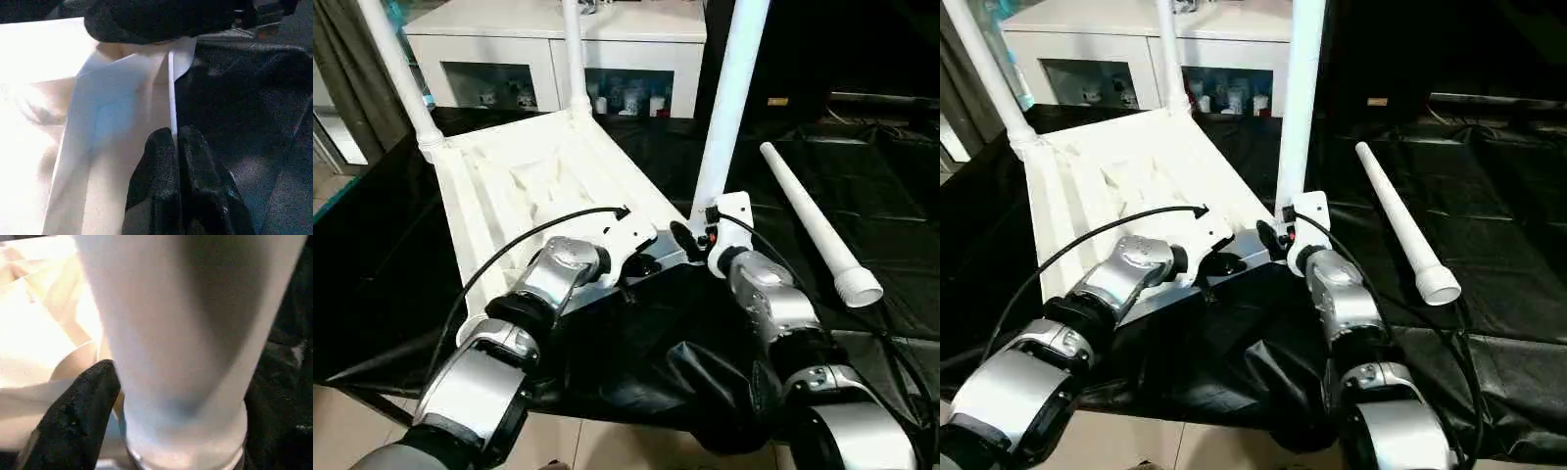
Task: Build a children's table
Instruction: Rotate leg to tighten
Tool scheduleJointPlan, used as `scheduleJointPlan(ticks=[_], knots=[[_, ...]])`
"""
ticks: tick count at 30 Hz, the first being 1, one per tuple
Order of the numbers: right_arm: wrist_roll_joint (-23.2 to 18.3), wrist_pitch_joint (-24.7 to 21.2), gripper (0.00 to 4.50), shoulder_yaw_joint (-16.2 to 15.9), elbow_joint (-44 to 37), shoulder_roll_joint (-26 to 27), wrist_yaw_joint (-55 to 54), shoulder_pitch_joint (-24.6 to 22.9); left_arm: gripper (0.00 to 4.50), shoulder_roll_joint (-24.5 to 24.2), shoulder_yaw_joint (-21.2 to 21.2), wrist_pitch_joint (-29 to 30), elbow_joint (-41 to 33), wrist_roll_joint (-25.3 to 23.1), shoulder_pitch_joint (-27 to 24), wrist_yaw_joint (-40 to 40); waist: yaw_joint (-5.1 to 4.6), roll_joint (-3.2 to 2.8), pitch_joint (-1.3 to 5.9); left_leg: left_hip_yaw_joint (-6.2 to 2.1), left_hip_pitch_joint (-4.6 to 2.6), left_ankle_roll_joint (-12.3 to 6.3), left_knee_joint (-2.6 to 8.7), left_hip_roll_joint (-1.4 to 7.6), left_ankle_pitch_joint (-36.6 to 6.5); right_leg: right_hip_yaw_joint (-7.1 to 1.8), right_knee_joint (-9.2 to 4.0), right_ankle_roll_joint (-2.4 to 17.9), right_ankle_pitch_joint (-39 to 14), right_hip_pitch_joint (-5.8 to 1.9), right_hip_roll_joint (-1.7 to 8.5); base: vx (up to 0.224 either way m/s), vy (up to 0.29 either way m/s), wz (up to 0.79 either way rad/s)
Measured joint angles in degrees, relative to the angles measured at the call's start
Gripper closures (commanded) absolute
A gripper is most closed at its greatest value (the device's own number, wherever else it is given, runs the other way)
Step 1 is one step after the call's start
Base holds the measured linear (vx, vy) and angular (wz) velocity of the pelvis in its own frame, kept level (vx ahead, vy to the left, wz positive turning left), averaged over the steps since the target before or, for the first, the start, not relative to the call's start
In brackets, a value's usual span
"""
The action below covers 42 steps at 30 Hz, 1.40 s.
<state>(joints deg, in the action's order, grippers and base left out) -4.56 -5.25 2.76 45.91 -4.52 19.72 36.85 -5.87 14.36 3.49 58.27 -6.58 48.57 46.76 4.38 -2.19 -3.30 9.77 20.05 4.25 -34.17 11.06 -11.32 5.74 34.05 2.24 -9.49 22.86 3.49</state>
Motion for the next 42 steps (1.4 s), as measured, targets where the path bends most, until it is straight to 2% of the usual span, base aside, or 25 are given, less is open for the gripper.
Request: scheduleJointPlan(ticks=[3, 6, 13, 18, 23, 29, 34, 37, 42], knots=[[-0.64, 0.59, 0.59, -2.55, -3.53, -3.53, 9.34, -2.87, 4.5, -2.18, 0.06, -1.72, -1.11, 0.52, -1.02, 4.98, 0.12, -0.02, -0.01, 0.0, 0.09, -0.01, 0.04, 0.01, 0.0, 0.01, -0.01, 0.0, 0.0, 0.05, -0.01, 0.0, 0.0, 0.0], [-0.79, 0.34, 0.59, -4.7, -6.32, -6.8, 17.37, -4.74, 4.5, -4.32, 0.23, -2.87, -3.02, 0.75, -2.02, 9.49, 0.69, -0.08, -0.03, 0.0, 0.18, -0.06, 0.04, 0.05, 0.03, 0.01, 0.01, 0.25, 0.14, 0.21, -0.02, 0.0, 0.0, 0.0], [-1.39, -0.16, 0.59, -9.24, -11.44, -13.8, 33.54, -6.26, 4.5, -8.59, 0.52, -5.85, -6.35, 2.61, -4.53, 20.1, 1.38, -0.15, -0.07, 0.04, 0.58, -0.41, -0.04, 0.05, 0.11, 0.01, -0.07, 0.26, -0.05, 0.45, 0.0, 0.0, 0.0, 0.0], [-2.45, -0.82, 0.59, -10.0, -12.13, -14.52, 38.54, -6.37, 4.5, -10.34, 0.65, -5.3, -9.31, 3.21, -5.85, 25.0, 2.31, -0.21, -0.1, 0.04, 0.79, -0.42, -0.11, 0.09, 0.12, 0.02, 0.03, 0.29, -0.09, 0.59, 0.0, 0.0, 0.0, 0.0], [-2.55, -1.02, 1.05, -10.15, -12.17, -14.93, 40.34, -6.38, 4.5, -11.08, 0.66, -5.16, -9.79, 3.42, -6.29, 26.24, 2.38, -0.2, -0.1, 0.05, 0.9, -0.44, -0.25, 0.1, 0.14, 0.02, 0.06, 0.29, -0.08, 0.59, 0.02, 0.0, 0.0, 0.0], [-2.67, -1.9, 1.67, -10.66, -13.71, -14.98, 41.02, -7.0, 4.5, -11.34, 0.6, -5.03, -11.51, 3.49, -7.25, 26.72, 2.4, -0.21, -0.1, 0.04, 0.93, -0.46, -0.23, 0.12, 0.15, 0.02, 0.06, 0.25, -0.11, 0.6, 0.02, 0.0, 0.0, 0.0], [-2.56, -1.98, 1.74, -9.9, -13.96, -13.54, 37.94, -7.87, 4.5, -11.31, 0.57, -4.83, -11.46, 3.37, -7.47, 25.47, 2.23, -0.2, -0.1, 0.04, 0.92, -0.46, -0.27, 0.13, 0.16, 0.02, 0.09, 0.24, -0.11, 0.59, 0.02, 0.0, 0.0, 0.0], [-1.66, -1.46, 1.75, -8.1, -10.46, -10.09, 28.22, -7.04, 4.5, -9.68, 0.0, -4.76, -9.03, 2.4, -6.57, 19.52, 1.72, -0.21, -0.07, 0.05, 0.87, -0.17, -0.29, 0.13, 0.0, 0.02, 0.13, 0.25, -0.08, 0.43, 0.01, 0.0, 0.0, 0.0], [-1.32, -1.88, 1.76, -3.13, -4.21, -3.76, 10.1, -3.55, 4.5, -4.63, -0.5, -1.98, -4.65, 0.8, -3.44, 8.82, 0.64, -0.23, -0.06, 0.05, 0.2, -0.11, -0.19, 0.08, 0.0, -0.02, 0.06, -0.06, -0.09, 0.1, 0.01, 0.0, 0.0, 0.0]])
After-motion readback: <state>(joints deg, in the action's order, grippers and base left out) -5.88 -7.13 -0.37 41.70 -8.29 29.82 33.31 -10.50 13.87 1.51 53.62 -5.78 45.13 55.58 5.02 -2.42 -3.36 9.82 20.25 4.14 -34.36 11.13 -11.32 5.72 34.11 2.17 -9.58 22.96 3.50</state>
